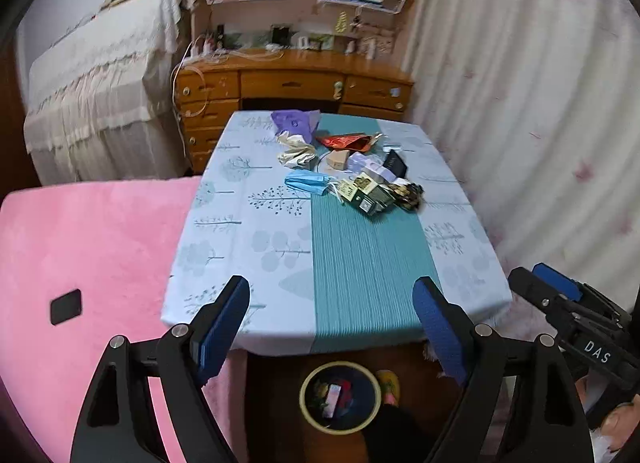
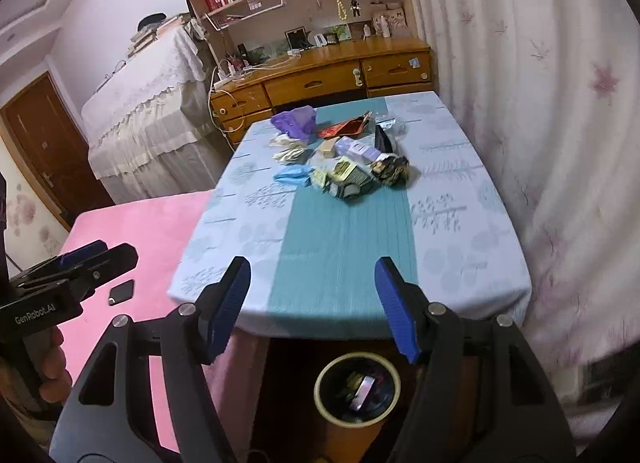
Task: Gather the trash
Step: 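Move both tools back over the table toward the remaining trash, then grasp the green snack box with the left tool while the right tool grasps the black-gold wrapper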
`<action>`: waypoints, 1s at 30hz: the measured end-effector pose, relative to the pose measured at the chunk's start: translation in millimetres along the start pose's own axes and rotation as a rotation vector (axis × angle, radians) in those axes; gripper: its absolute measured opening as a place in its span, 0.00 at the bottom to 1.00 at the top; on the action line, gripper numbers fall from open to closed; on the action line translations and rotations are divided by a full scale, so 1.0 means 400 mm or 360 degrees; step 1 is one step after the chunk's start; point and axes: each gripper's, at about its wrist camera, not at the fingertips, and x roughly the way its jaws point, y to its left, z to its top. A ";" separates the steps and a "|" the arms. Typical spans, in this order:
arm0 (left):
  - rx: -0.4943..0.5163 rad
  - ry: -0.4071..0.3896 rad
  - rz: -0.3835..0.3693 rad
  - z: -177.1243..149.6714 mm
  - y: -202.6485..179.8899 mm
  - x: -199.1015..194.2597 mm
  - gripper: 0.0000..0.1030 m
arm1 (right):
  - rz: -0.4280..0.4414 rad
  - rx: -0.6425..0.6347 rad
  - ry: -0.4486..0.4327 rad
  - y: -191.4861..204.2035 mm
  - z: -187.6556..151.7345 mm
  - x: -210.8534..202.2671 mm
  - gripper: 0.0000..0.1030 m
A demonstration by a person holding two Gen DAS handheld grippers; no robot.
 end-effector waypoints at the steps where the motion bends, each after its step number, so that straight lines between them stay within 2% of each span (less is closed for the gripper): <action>1: -0.0032 0.0024 0.0008 0.025 -0.009 0.047 0.83 | 0.0003 -0.0008 0.0006 -0.022 0.020 0.033 0.60; 5: -0.0125 0.0076 0.0066 0.116 -0.049 0.235 0.83 | 0.0032 -0.0039 0.0063 -0.142 0.140 0.223 0.60; 9: -0.0199 0.0210 0.0125 0.222 -0.111 0.457 0.83 | 0.0050 -0.0065 0.0210 -0.258 0.242 0.415 0.60; 14: -0.0343 0.0364 0.0059 0.311 -0.161 0.703 0.83 | 0.0091 -0.0164 0.0368 -0.374 0.345 0.653 0.62; 17: -0.0417 0.0438 0.0076 0.336 -0.169 0.834 0.82 | 0.0113 -0.0178 0.0455 -0.423 0.380 0.788 0.62; 20: -0.0472 0.0508 0.0114 0.338 -0.164 0.927 0.78 | 0.0156 -0.0159 0.0534 -0.442 0.389 0.891 0.62; 25: -0.0593 0.0594 0.0124 0.322 -0.135 1.012 0.72 | 0.0215 -0.0150 0.0645 -0.455 0.387 1.027 0.63; 26: -0.0610 0.0608 0.0124 0.320 -0.132 1.028 0.71 | 0.0209 -0.0171 0.0641 -0.450 0.383 1.038 0.67; 30: -0.0657 0.0652 0.0111 0.319 -0.123 1.077 0.66 | 0.0192 -0.0241 0.0680 -0.425 0.368 1.066 0.67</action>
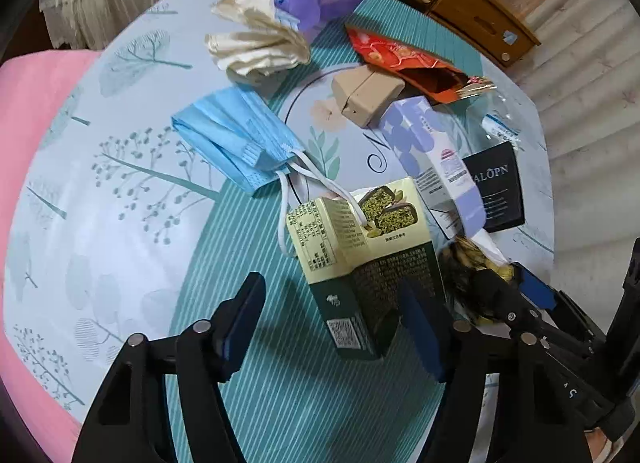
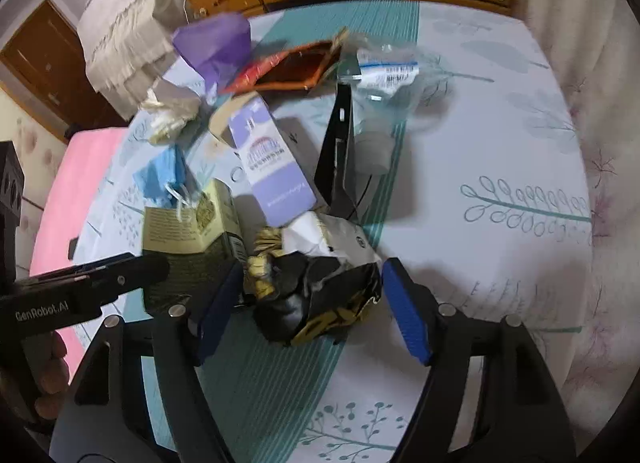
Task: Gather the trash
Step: 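Grasp the green snack box with the left tool while the right tool grasps the black-gold wrapper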
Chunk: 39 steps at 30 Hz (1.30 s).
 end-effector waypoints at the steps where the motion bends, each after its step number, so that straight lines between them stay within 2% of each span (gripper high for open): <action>1: -0.0007 0.0008 0.0002 0.003 0.000 0.007 0.64 | 0.0006 -0.0001 0.0006 -0.001 0.000 0.004 0.67; 5: -0.0037 0.0046 0.0002 0.017 -0.009 0.046 0.58 | 0.0063 0.0028 0.0047 -0.018 -0.005 0.019 0.67; 10: -0.0065 0.0096 -0.0033 0.019 -0.019 0.082 0.42 | 0.0094 0.0017 0.0057 -0.016 -0.019 0.027 0.67; 12: -0.0074 0.0082 -0.0044 0.018 -0.024 0.082 0.40 | 0.0100 0.0011 0.0059 -0.012 -0.026 0.028 0.66; 16: -0.0057 0.0053 -0.0074 0.011 -0.028 0.058 0.27 | 0.0097 0.0009 0.0052 -0.008 -0.037 0.018 0.60; 22: 0.0002 0.0069 -0.0041 -0.046 -0.027 0.008 0.25 | 0.0106 -0.0039 0.0005 0.021 -0.062 -0.027 0.56; 28: 0.0121 0.0045 -0.0013 -0.126 0.007 -0.092 0.25 | 0.0127 -0.0042 -0.0015 0.054 -0.113 -0.080 0.55; 33: 0.0248 -0.0029 0.0046 -0.202 0.043 -0.205 0.25 | 0.0137 -0.0047 -0.0042 0.107 -0.166 -0.130 0.55; 39: 0.0386 -0.0169 0.0003 -0.277 0.118 -0.355 0.25 | 0.0082 -0.0077 -0.0142 0.211 -0.256 -0.227 0.54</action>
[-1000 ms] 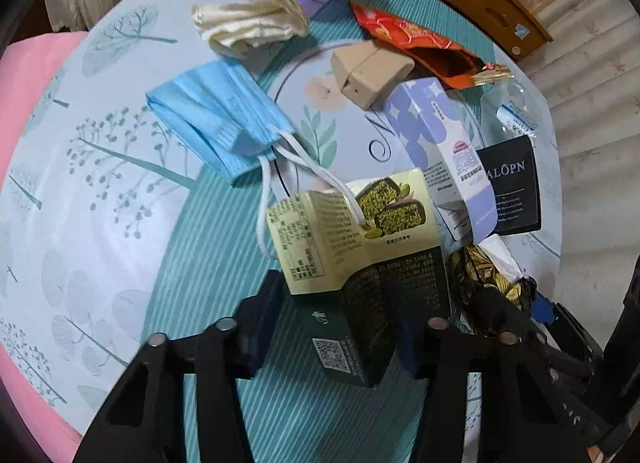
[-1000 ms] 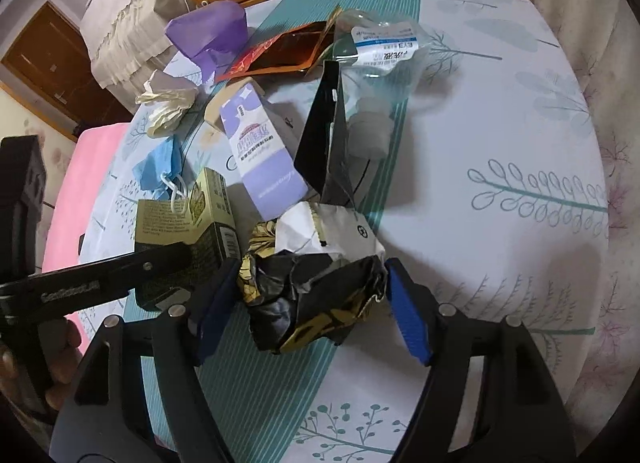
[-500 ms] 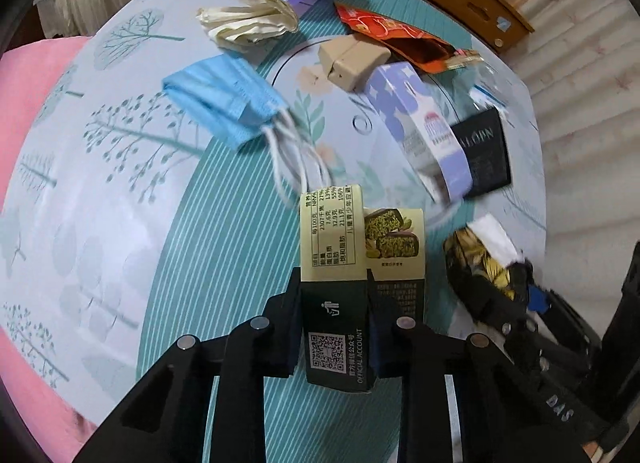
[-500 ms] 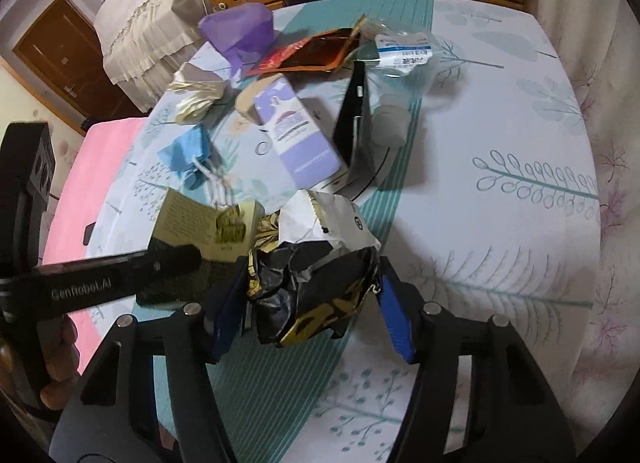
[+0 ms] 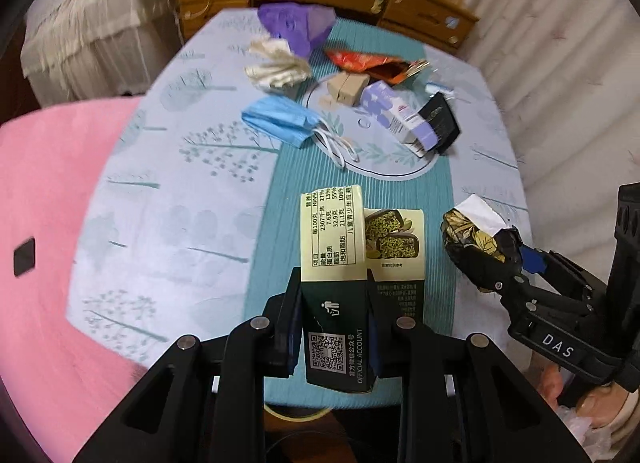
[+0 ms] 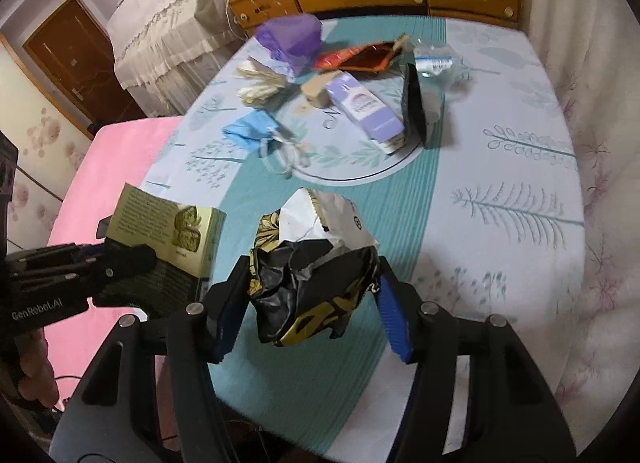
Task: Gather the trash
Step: 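Grasp the green snack box with the left tool while the right tool grasps the black-gold wrapper, then carry the snack box and wrapper over the bin and open both tools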
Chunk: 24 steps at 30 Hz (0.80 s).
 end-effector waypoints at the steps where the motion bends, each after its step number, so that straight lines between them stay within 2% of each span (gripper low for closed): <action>1: 0.0023 -0.0023 -0.0018 -0.010 0.008 -0.022 0.25 | -0.0007 -0.0004 -0.0021 0.021 -0.013 -0.016 0.54; 8: 0.0292 -0.0203 -0.0129 -0.149 0.088 -0.226 0.25 | -0.0100 0.0118 -0.0211 0.221 -0.163 -0.152 0.54; 13: 0.0431 -0.0286 -0.0188 -0.276 0.176 -0.343 0.25 | -0.0169 0.0204 -0.0270 0.383 -0.310 -0.206 0.53; 18: 0.0503 -0.0276 -0.0244 -0.409 0.249 -0.409 0.25 | -0.0240 0.0227 -0.0262 0.498 -0.434 -0.247 0.52; 24: 0.0522 -0.0183 -0.0268 -0.539 0.292 -0.417 0.25 | -0.0304 0.0261 -0.0186 0.574 -0.554 -0.287 0.52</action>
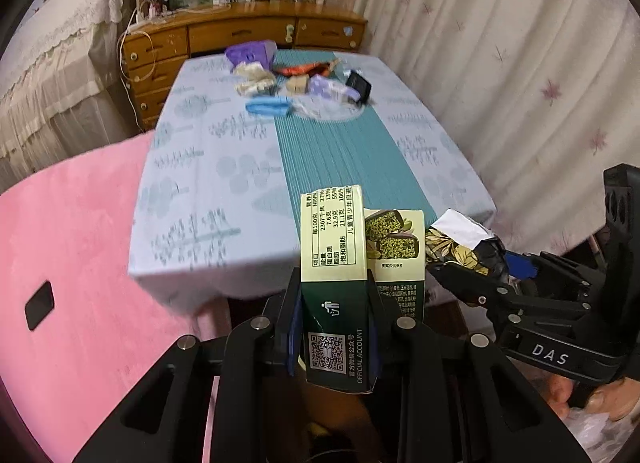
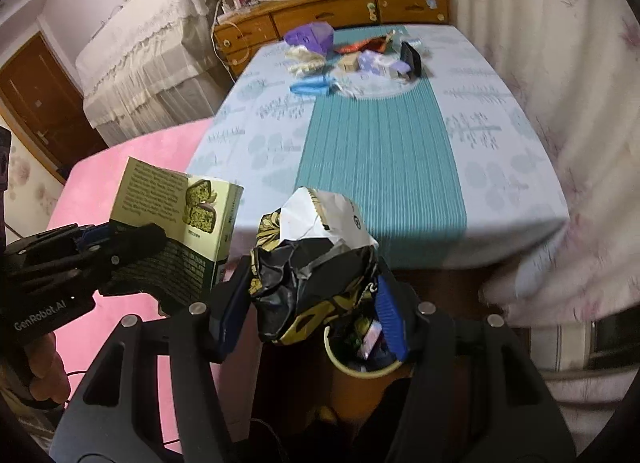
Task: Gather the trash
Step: 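Carry the snack box and wrapper over the bin and open both tools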
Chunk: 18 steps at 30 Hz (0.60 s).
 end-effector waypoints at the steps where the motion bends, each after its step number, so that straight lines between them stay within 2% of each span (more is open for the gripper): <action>1: -0.0006 0.0013 -0.0004 -0.018 0.001 0.002 0.25 | -0.0009 0.0000 0.0019 0.001 -0.017 -0.004 0.52; 5: -0.0061 0.0080 0.0009 -0.075 -0.006 0.061 0.25 | -0.0041 0.0025 0.0113 -0.020 -0.068 0.022 0.52; 9: -0.0087 0.0124 0.0063 -0.131 -0.007 0.184 0.25 | -0.0063 0.0099 0.0232 -0.078 -0.131 0.132 0.52; 15: -0.0129 0.0144 0.0073 -0.249 0.010 0.454 0.25 | -0.0101 0.0191 0.0401 -0.185 -0.277 0.406 0.52; 18: -0.0137 0.0175 0.0079 -0.305 0.021 0.602 0.25 | -0.0114 0.0234 0.0438 -0.235 -0.344 0.542 0.53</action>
